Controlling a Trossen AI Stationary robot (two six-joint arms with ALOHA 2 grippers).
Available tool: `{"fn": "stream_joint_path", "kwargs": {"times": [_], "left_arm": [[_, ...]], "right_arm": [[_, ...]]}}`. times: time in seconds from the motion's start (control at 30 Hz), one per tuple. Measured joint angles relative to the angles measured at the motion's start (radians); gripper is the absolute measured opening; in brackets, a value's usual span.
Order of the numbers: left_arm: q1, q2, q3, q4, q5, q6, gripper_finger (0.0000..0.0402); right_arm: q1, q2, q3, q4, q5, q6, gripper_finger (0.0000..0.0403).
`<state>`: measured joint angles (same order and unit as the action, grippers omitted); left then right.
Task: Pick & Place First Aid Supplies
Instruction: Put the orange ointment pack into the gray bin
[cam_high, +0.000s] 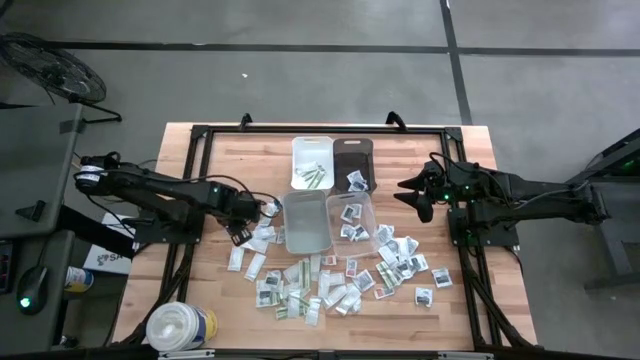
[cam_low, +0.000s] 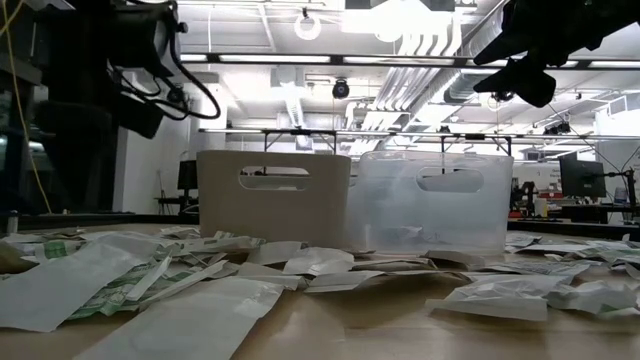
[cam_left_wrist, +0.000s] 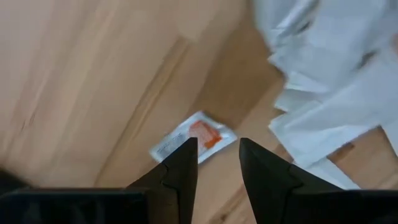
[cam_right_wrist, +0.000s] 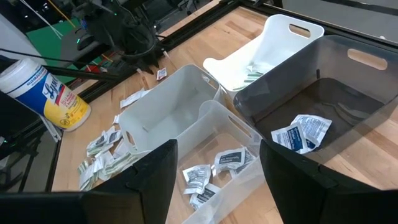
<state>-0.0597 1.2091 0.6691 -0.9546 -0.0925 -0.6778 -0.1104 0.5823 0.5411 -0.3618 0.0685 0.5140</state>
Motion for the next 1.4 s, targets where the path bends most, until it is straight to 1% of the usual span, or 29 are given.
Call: {"fn": "stream_joint_path", "kwargs": {"times": [0.2,0.37,0.53,0.77,1.07,1.17,1.33,1.4], "left_arm": [[0.0,0.02,0.0,-0.017,0.015,-0.149,0.0117],[0.0,0.097,0.0,-0.003,0.063,-0.168,0.0117],[0.0,0.159,0.0,0.027,0.064,-0.19,0.0117],[0.0,0.184,0.0,0.126,0.062,-0.195,0.0117],[0.0,0.188,-0.001,0.074,0.026,-0.194,0.0117],[0.0,0.221,0.001,0.069,0.03,-0.186,0.0117],[0.0,0.308,0.005,0.084,0.046,-0.116,0.0117],[0.0,0.332,0.007,0.083,0.051,-0.111,0.0117]], "right_arm": [[0.0,0.0,0.0,0.0,-0.012,0.001,0.0222],[0.0,0.0,0.0,0.0,-0.022,0.002,0.0222],[0.0,0.0,0.0,0.0,-0.023,0.008,0.0222],[0.0,0.0,0.0,0.0,-0.047,0.009,0.0222],[0.0,0.0,0.0,-0.009,-0.065,0.006,0.0222],[0.0,0.0,0.0,-0.01,-0.075,0.006,0.0222],[0.0,0.0,0.0,-0.016,-0.075,0.011,0.0222],[0.0,0.0,0.0,-0.016,-0.075,0.023,0.0222]]}}
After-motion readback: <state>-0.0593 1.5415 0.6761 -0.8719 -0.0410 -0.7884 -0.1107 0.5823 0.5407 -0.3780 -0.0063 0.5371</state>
